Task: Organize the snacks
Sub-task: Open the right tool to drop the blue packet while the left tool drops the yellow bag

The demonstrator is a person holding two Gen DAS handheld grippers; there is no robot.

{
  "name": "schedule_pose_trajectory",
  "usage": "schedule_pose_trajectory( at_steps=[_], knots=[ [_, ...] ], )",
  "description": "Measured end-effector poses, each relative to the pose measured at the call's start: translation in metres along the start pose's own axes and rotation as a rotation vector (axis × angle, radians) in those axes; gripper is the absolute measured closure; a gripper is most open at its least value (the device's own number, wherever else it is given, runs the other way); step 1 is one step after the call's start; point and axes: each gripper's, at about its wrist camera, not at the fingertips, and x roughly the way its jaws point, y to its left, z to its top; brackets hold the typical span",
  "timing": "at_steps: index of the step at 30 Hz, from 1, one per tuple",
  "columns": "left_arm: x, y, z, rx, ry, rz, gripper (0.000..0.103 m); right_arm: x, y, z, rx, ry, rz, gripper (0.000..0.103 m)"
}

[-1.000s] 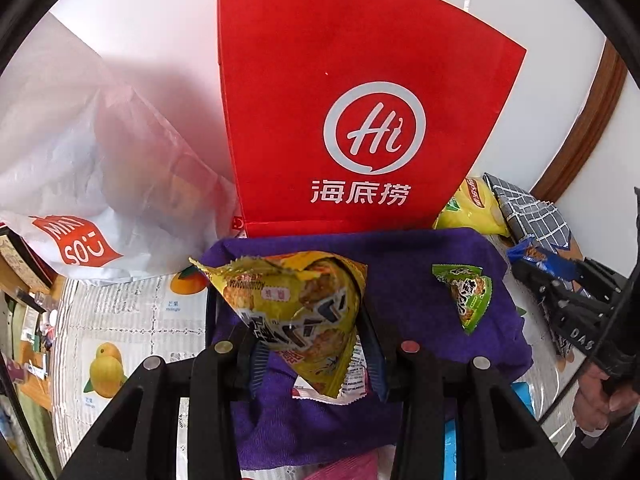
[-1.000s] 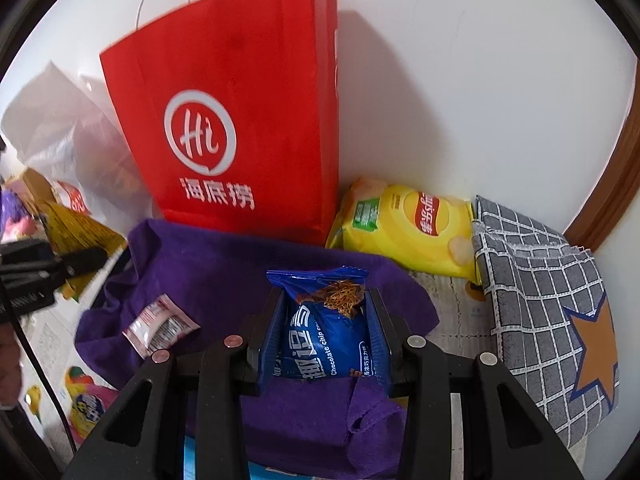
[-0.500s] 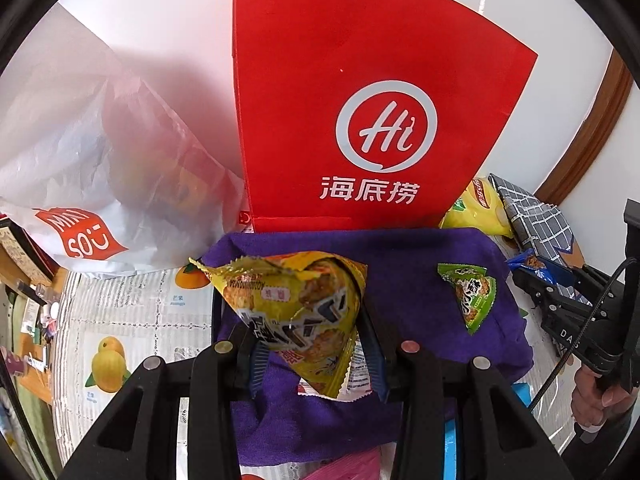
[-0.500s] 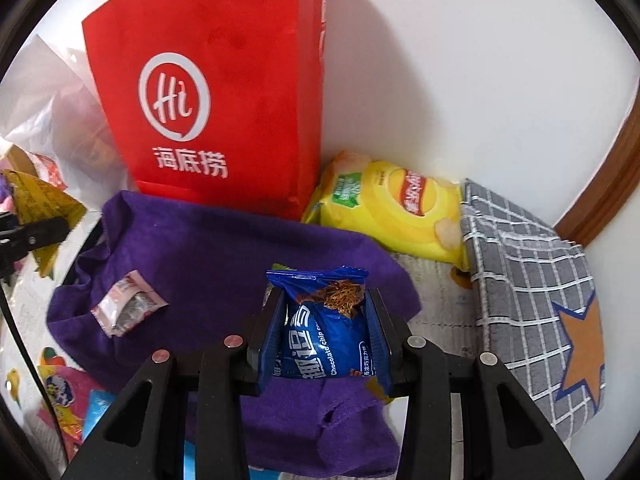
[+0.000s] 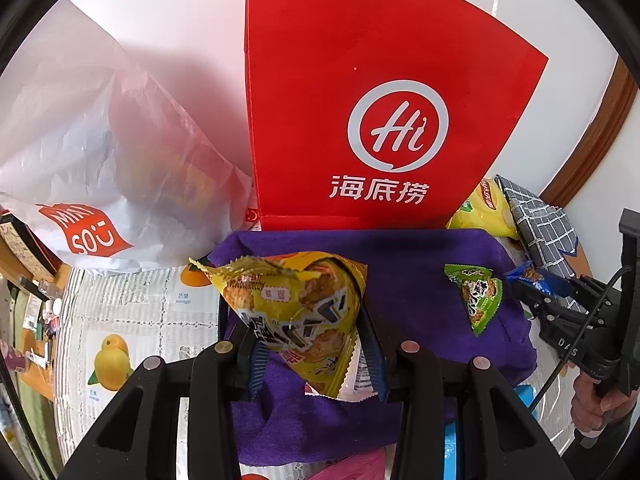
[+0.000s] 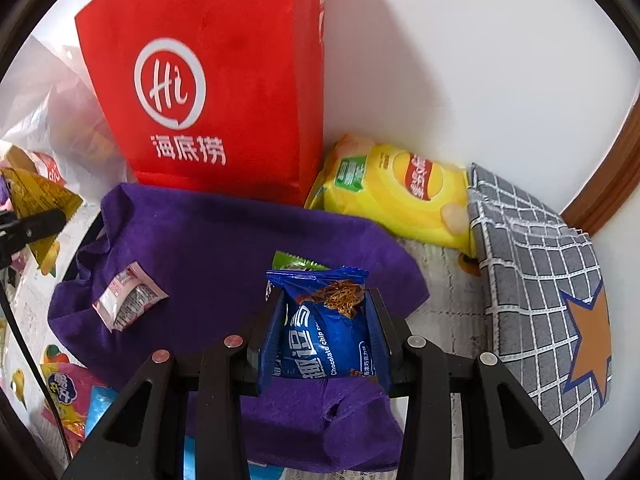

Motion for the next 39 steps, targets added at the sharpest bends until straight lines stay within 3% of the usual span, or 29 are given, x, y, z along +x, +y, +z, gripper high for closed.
schedule_pose_trajectory(
  at_steps=[10, 19, 24, 39],
  knots=[
    [0.008, 0.0, 0.0, 0.007, 0.02, 0.003, 0.064, 0.021, 0.019, -0.009, -0.066, 0.1, 0.021, 0.063],
    [0.028, 0.004, -0.003, 0.0, 0.082, 0.032, 0.064, 0.022, 0.027, -0.012, -0.116, 0.104, -0.002, 0.059],
    [0.037, 0.004, -0.007, 0.005, 0.115, 0.06, 0.064, 0.013, 0.029, -0.011, -0.127, 0.083, -0.002, 0.048],
    [0.056, 0.0, -0.015, 0.03, 0.184, 0.149, 0.064, -0.02, 0.019, 0.002, -0.063, -0.027, -0.004, 0.046]
  ],
)
